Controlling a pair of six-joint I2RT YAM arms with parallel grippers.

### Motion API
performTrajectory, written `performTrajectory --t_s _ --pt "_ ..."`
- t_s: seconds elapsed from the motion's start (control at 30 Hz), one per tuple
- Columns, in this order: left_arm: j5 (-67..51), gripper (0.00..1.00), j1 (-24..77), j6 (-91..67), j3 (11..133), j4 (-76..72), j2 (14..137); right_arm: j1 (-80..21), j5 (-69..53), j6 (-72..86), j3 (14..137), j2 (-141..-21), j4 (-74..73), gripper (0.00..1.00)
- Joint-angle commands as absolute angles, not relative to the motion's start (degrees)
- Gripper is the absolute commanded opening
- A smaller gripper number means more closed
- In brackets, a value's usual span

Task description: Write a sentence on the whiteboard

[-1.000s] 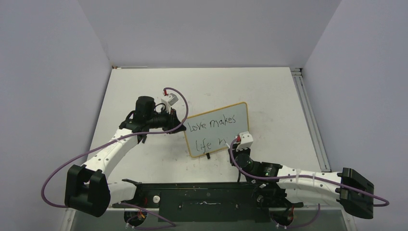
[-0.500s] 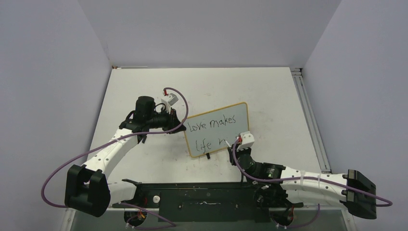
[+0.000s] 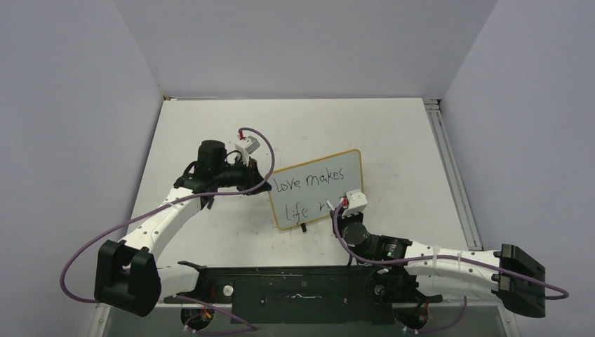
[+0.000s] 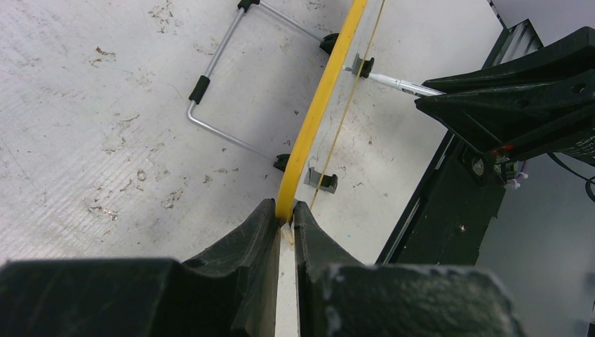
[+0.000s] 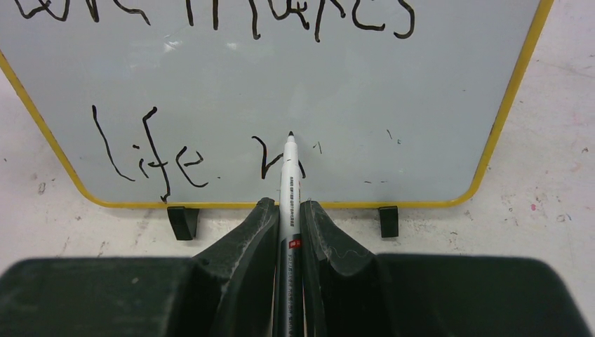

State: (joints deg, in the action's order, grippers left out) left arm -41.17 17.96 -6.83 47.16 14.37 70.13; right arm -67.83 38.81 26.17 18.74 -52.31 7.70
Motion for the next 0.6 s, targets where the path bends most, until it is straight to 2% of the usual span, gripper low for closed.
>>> performTrajectory --t_s 0.0,0.3,0.57 --pt "-40.68 0.0 18.11 -6.64 49.07 14.49 70.61 -67.19 39.86 25.08 21.02 -53.27 11.37 0.05" --pt "-40.7 0.0 18.13 -6.59 49.13 14.5 70.58 -66.79 38.91 24.7 21.14 -55.83 12.89 0.05" --pt "-40.58 0.0 18.09 -6.68 49.17 14.58 70.49 -66.85 38.58 25.61 20.62 -49.48 8.09 0.05"
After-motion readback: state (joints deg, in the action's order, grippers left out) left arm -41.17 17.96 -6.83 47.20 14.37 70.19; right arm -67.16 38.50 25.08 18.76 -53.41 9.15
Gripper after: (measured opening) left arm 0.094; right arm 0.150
